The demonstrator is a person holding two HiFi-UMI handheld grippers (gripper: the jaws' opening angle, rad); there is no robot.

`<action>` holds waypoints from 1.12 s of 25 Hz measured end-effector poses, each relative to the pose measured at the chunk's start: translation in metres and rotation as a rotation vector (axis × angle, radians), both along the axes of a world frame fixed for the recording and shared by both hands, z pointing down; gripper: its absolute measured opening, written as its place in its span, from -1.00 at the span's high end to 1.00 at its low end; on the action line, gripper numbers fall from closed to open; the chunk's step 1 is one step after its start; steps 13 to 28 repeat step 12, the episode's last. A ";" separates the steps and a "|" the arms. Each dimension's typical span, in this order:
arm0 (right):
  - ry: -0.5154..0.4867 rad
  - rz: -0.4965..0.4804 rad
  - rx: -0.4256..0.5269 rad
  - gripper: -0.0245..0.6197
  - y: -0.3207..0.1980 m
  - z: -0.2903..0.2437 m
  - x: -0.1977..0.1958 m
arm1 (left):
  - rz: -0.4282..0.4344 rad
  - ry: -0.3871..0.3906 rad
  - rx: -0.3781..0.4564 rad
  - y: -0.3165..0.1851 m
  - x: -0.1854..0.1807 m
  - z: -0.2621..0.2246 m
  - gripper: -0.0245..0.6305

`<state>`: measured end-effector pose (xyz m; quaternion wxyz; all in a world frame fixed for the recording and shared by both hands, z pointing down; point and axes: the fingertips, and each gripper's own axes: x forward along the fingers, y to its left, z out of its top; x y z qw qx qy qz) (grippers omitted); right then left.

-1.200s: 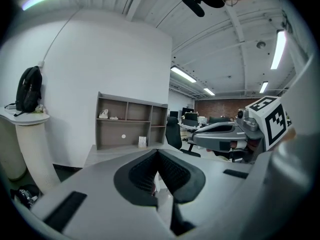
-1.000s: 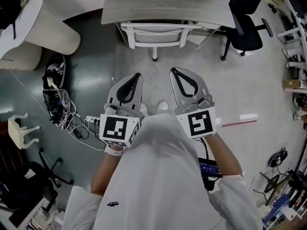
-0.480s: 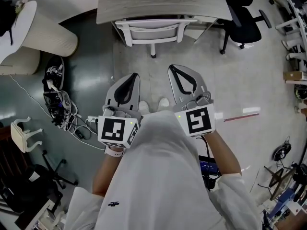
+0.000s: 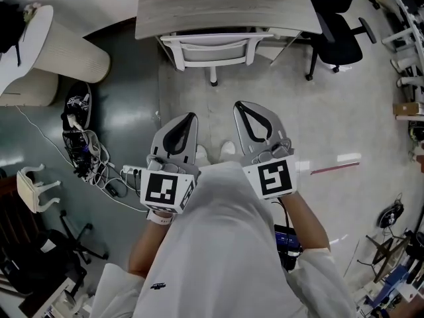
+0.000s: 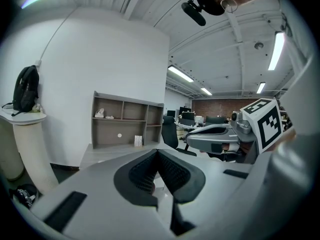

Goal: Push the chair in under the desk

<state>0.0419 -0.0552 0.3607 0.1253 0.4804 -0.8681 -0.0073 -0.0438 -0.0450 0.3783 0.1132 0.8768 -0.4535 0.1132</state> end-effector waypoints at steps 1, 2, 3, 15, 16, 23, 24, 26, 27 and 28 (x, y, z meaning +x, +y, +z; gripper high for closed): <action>-0.002 0.000 0.001 0.89 0.000 -0.001 0.000 | 0.003 0.000 0.000 0.000 0.000 0.000 0.91; -0.004 -0.001 0.001 0.89 0.000 -0.001 -0.001 | 0.007 -0.001 0.000 -0.001 0.000 0.000 0.91; -0.007 0.001 0.000 0.89 -0.001 -0.001 -0.001 | 0.010 -0.003 -0.001 -0.001 -0.001 -0.001 0.91; -0.027 0.025 -0.020 0.89 -0.003 0.003 0.006 | 0.015 0.009 -0.010 -0.004 0.002 -0.002 0.91; -0.027 0.025 -0.020 0.89 -0.003 0.003 0.006 | 0.015 0.009 -0.010 -0.004 0.002 -0.002 0.91; -0.027 0.025 -0.020 0.89 -0.003 0.003 0.006 | 0.015 0.009 -0.010 -0.004 0.002 -0.002 0.91; -0.027 0.025 -0.020 0.89 -0.003 0.003 0.006 | 0.015 0.009 -0.010 -0.004 0.002 -0.002 0.91; -0.027 0.025 -0.020 0.89 -0.003 0.003 0.006 | 0.015 0.009 -0.010 -0.004 0.002 -0.002 0.91; -0.027 0.025 -0.020 0.89 -0.003 0.003 0.006 | 0.015 0.009 -0.010 -0.004 0.002 -0.002 0.91; -0.027 0.025 -0.020 0.89 -0.003 0.003 0.006 | 0.015 0.009 -0.010 -0.004 0.002 -0.002 0.91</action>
